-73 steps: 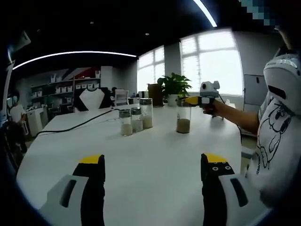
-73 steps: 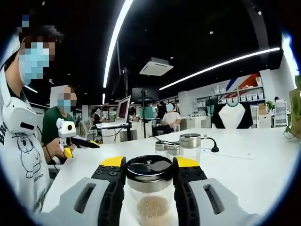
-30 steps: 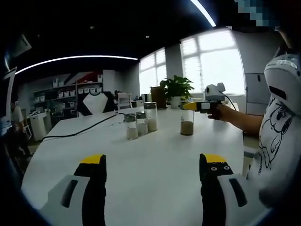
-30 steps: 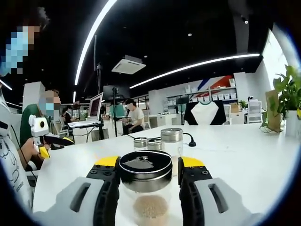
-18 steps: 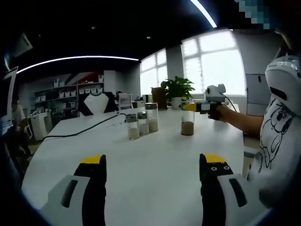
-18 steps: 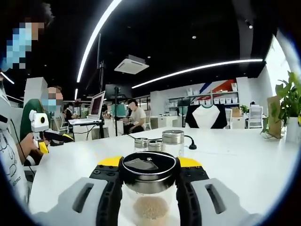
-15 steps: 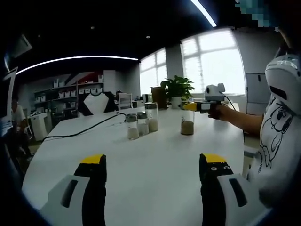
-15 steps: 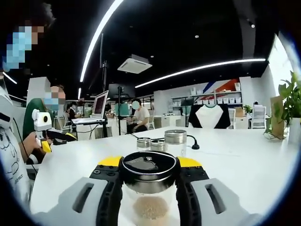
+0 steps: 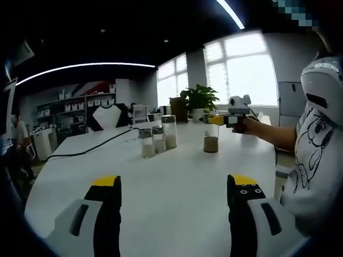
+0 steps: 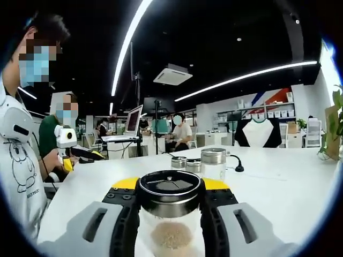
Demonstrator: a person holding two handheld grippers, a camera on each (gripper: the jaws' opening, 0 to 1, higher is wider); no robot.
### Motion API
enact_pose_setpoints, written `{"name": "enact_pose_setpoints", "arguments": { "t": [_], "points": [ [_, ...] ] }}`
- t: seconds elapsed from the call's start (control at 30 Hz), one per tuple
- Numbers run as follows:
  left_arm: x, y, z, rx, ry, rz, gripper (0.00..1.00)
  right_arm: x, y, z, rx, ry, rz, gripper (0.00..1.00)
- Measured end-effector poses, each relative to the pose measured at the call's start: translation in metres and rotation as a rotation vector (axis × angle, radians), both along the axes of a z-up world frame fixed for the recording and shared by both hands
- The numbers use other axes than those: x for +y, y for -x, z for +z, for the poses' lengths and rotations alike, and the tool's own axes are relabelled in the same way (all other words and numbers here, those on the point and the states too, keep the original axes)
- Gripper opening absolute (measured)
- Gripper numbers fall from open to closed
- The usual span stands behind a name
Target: Rotate the seasoning bottle until the label or dispensing opening points toward the visible target arrow and the bottle remains upright within the marked orientation range
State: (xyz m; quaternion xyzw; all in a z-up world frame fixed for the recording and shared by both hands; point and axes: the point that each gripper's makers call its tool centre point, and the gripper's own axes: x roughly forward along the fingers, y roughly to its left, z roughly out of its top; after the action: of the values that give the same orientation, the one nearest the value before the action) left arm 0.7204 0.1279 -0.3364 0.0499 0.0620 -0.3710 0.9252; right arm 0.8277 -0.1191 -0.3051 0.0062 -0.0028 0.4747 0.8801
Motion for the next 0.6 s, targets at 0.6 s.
{"name": "enact_pose_setpoints", "arguments": {
  "t": [0.6],
  "points": [
    [-0.0051, 0.0026, 0.0016, -0.002, -0.009, -0.016, 0.85, 0.0054, 0.0054, -0.0024, 0.040, -0.052, 0.013, 0.50]
  ]
}}
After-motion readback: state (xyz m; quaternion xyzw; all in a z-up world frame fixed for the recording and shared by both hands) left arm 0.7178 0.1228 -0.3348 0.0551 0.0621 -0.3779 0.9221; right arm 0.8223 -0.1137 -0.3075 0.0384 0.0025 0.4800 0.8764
